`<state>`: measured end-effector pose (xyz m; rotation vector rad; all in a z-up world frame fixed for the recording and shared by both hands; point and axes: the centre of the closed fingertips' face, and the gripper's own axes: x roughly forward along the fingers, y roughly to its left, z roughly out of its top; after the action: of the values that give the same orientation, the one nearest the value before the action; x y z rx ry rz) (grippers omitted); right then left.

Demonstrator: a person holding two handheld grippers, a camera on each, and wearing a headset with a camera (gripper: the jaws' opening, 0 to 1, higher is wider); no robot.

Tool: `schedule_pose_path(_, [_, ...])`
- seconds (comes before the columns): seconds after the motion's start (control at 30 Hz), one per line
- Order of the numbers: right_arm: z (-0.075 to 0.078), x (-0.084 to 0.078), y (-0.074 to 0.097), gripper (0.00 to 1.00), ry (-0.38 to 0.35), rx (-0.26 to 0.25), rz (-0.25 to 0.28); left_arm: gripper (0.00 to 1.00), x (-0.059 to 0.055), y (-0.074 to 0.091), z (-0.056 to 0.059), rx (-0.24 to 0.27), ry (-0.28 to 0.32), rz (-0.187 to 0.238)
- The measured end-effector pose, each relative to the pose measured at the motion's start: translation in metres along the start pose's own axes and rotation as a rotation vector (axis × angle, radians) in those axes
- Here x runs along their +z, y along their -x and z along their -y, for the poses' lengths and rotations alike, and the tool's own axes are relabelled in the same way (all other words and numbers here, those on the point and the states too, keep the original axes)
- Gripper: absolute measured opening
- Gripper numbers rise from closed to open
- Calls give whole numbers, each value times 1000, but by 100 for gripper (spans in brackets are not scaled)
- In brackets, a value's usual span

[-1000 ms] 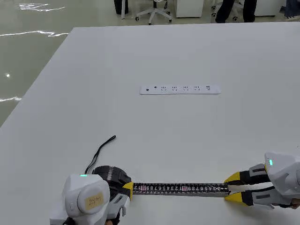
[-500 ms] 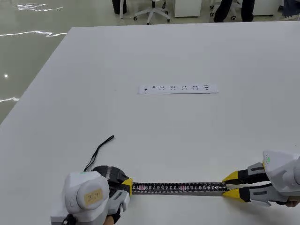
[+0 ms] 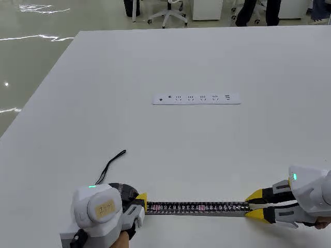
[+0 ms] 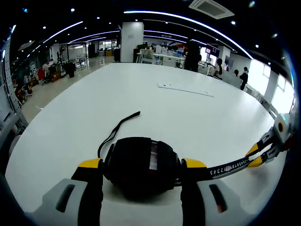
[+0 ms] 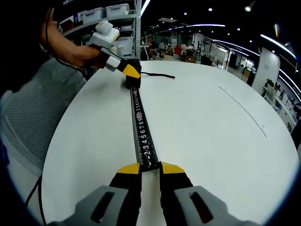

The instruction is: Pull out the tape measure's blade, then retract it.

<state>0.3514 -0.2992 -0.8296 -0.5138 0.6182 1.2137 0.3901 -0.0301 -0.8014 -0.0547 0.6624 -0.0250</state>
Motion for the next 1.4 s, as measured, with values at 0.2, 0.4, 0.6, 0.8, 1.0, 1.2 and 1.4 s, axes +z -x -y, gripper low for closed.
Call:
schedule_pose_path(0.2, [0, 0, 0, 14, -4, -3, 3, 63, 0, 0, 0, 10, -2, -4])
schedule_pose_path(0.4, [2, 0, 2, 14, -13, -9, 9, 61, -2, -1, -1, 22, -2, -38])
schedule_pose_path(0.6, [1, 0, 2, 13, -10, -6, 8, 60, -3, -1, -2, 31, -13, -50])
schedule_pose_path(0.8, [2, 1, 3, 13, -13, -11, 13, 59, -4, 0, -2, 38, -23, -58])
schedule_pose_path(1.0, [2, 2, 4, 13, -11, -11, 15, 58, -4, 0, -1, 35, -29, -60])
schedule_pose_path(1.2, [2, 3, 5, 13, -9, -9, 17, 58, -4, 0, -1, 31, -34, -55])
schedule_pose_path(1.4, [2, 4, 5, 13, -7, -9, 19, 58, -4, 0, -1, 25, -42, -55])
